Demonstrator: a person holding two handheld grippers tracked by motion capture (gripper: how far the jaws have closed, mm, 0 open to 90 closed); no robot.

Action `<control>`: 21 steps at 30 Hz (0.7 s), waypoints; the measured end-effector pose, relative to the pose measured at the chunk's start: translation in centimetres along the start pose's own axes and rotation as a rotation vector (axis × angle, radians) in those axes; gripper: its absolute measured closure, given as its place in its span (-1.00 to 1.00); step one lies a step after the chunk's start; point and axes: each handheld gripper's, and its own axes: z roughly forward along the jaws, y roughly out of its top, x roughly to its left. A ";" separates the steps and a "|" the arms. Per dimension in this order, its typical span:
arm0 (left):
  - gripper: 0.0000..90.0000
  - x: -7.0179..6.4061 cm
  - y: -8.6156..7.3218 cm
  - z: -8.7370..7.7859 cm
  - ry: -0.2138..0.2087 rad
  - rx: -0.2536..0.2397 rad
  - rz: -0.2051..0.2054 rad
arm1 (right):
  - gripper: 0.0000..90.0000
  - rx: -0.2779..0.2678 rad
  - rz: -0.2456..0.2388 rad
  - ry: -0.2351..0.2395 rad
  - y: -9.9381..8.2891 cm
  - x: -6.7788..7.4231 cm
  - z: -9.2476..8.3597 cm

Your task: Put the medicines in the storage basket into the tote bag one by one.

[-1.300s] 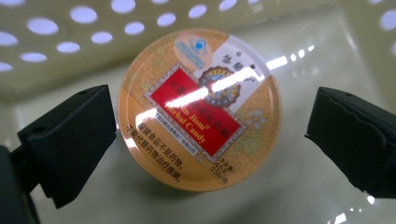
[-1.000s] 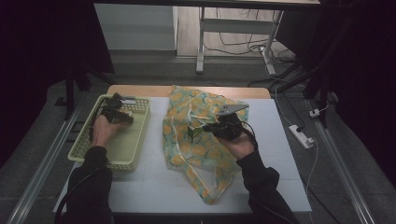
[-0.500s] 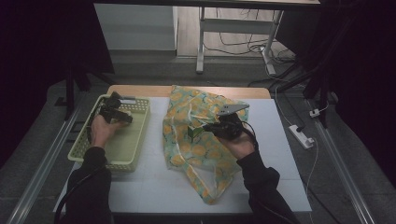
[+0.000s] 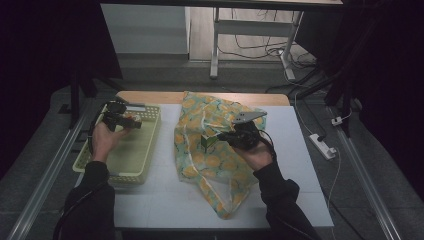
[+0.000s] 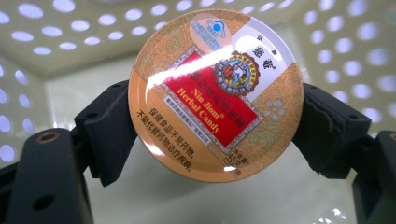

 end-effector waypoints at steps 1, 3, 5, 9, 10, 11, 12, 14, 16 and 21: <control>-0.54 -0.2 0.0 -0.3 -0.006 -0.009 0.008 | 0.99 0.001 0.001 -0.001 0.0 0.0 0.0; -0.54 -0.6 -0.2 -0.7 -0.020 -0.030 0.013 | 0.99 0.000 0.002 -0.001 0.0 0.0 0.0; -0.54 -1.0 -0.4 -1.1 -0.030 -0.046 0.026 | 0.99 -0.002 0.002 -0.001 0.0 -0.1 -0.1; -0.54 -1.7 -0.7 -1.9 -0.048 -0.075 0.046 | 0.99 -0.004 0.005 0.001 0.0 -0.1 -0.1; -0.54 -2.0 -0.8 -2.1 -0.051 -0.084 0.052 | 0.99 -0.004 0.006 0.002 0.0 -0.1 -0.1; -0.54 -2.2 -0.9 -2.4 -0.057 -0.096 0.055 | 0.99 -0.004 0.007 0.002 0.0 -0.1 -0.1; -0.54 -2.4 -1.0 -2.5 -0.069 -0.105 0.058 | 0.99 -0.004 0.007 0.003 0.0 -0.1 -0.1; -0.54 -2.9 -1.3 -2.9 -0.076 -0.123 0.072 | 0.99 -0.003 0.008 0.002 0.0 -0.1 -0.1; -0.54 -3.4 -1.5 -3.1 -0.081 -0.129 0.089 | 0.99 -0.001 0.008 0.001 0.0 -0.1 -0.1; -0.54 -4.3 -1.9 -3.6 -0.080 -0.154 0.106 | 0.99 -0.001 0.011 0.003 -0.1 -0.1 0.0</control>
